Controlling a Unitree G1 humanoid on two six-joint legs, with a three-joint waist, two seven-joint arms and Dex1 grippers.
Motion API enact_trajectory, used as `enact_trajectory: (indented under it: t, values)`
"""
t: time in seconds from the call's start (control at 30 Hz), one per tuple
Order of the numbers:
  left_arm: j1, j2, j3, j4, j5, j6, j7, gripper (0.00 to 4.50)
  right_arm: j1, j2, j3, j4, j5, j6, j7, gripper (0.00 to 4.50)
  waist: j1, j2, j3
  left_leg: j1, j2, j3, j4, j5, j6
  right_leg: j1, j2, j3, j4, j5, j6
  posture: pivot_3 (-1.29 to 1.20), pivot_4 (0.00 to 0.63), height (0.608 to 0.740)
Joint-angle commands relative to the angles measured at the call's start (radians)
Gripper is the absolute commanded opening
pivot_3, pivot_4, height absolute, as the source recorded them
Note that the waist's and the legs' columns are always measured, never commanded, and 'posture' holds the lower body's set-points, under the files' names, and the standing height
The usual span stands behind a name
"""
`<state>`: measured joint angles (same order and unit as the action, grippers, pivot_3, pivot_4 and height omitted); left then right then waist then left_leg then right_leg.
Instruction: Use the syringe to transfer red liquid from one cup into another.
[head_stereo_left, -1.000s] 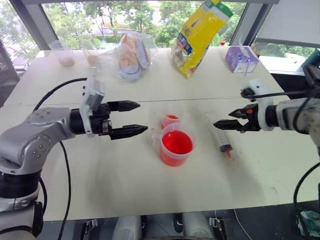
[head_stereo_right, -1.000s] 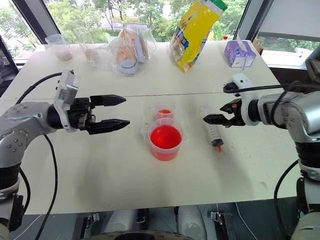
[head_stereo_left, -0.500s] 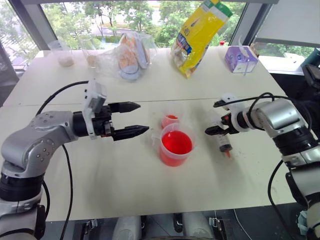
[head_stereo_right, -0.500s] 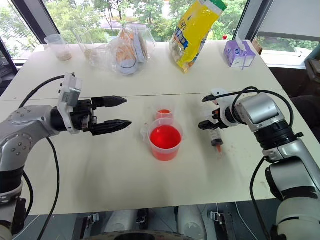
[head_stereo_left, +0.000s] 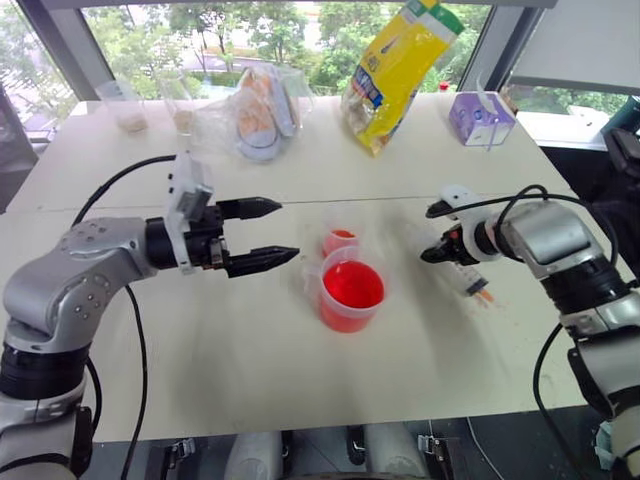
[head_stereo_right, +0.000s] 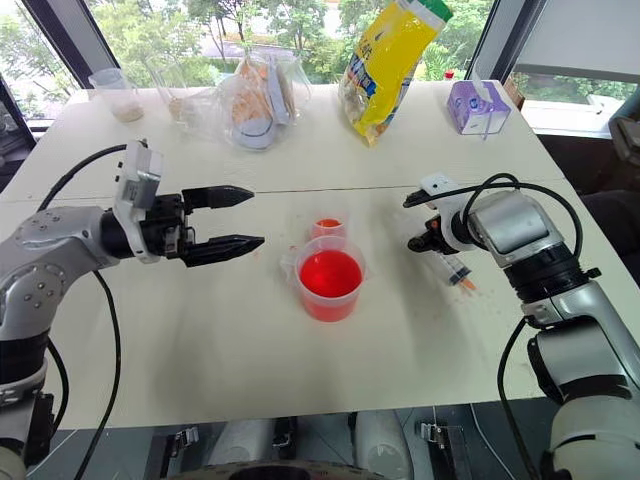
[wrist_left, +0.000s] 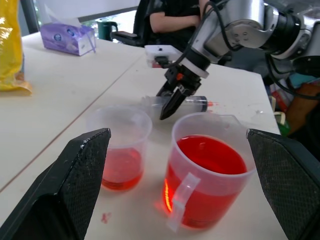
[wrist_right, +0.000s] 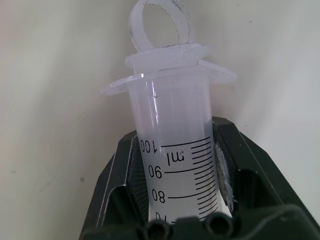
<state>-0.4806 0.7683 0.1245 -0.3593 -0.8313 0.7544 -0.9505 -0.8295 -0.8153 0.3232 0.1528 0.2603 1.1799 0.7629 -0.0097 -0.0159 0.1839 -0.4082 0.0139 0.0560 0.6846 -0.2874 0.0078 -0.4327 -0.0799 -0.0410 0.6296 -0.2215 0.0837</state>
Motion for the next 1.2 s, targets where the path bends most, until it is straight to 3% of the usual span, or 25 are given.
enact_trajectory:
  t: [0.03,0.1,0.2,0.37,0.43,0.5,0.63,0.9,1.2]
  values:
    - [-0.041,0.003,-0.006,0.022,0.016,-0.029,-0.032,4.5,-0.009,-0.011,-0.261,-0.164,0.107,0.037,0.005,1.38,0.0,0.0,0.0,0.0,0.0,0.0,0.0,0.0,0.0,0.0,0.0,0.0,0.0,0.0,0.0,0.0,0.15,0.74]
    - [-0.072,-0.003,-0.015,0.048,0.02,-0.033,-0.051,4.5,0.038,0.029,-0.445,-0.312,0.21,0.053,0.007,1.38,0.002,0.0,0.0,0.0,0.0,0.0,0.0,0.0,0.0,0.0,0.0,0.0,0.0,0.0,0.0,0.0,0.15,0.74]
    - [-0.124,-0.014,-0.032,0.085,0.021,-0.035,-0.076,4.5,0.039,0.099,-0.597,-0.435,0.312,-0.051,0.01,1.38,0.001,0.0,0.0,0.0,0.0,-0.001,0.0,0.0,0.0,0.0,0.0,-0.001,0.0,0.0,0.0,0.0,0.15,0.74]
    - [-0.212,-0.042,-0.055,0.156,0.023,-0.033,-0.115,4.5,0.03,0.289,-0.711,-0.587,0.452,-0.161,-0.105,1.38,-0.003,0.0,0.0,0.001,0.0,-0.001,0.0,0.0,0.0,0.001,0.0,-0.001,0.0,0.0,0.0,0.0,0.15,0.74]
    - [-0.27,-0.064,-0.079,0.198,0.025,-0.034,-0.144,4.5,0.066,0.433,-0.735,-0.677,0.575,-0.218,-0.159,1.38,-0.002,0.0,0.0,0.001,0.0,-0.001,0.0,0.0,0.0,0.001,0.0,-0.001,0.001,0.0,0.0,0.0,0.15,0.74]
    - [-0.324,-0.084,-0.099,0.244,0.036,-0.032,-0.162,4.5,0.129,0.516,-0.72,-0.736,0.656,-0.257,-0.166,1.38,0.001,0.0,0.0,0.001,0.001,-0.002,0.0,0.0,-0.001,0.001,0.001,-0.001,0.002,0.0,0.0,0.0,0.15,0.74]
    - [-0.396,-0.108,-0.114,0.324,0.069,-0.047,-0.19,4.5,0.262,0.557,-0.633,-0.777,0.619,-0.399,-0.122,1.38,0.0,0.0,0.0,0.0,-0.001,-0.001,0.0,0.0,0.0,0.001,-0.001,-0.001,0.001,0.0,0.0,0.0,0.15,0.74]
    - [-0.504,-0.183,-0.152,0.415,0.153,-0.102,-0.218,4.5,0.501,0.511,-0.413,-0.652,0.381,-0.742,0.079,1.38,-0.004,0.0,0.0,0.001,-0.003,-0.002,0.0,0.0,0.0,0.002,0.0,-0.001,0.001,0.0,0.001,0.0,0.15,0.74]
    - [-0.5,-0.224,-0.184,0.408,0.2,-0.116,-0.245,4.5,0.578,0.5,-0.341,-0.55,0.273,-0.948,0.131,1.38,-0.002,0.0,0.0,0.001,-0.001,-0.002,0.0,0.0,0.0,0.002,0.001,-0.001,0.001,0.0,0.0,0.0,0.15,0.74]
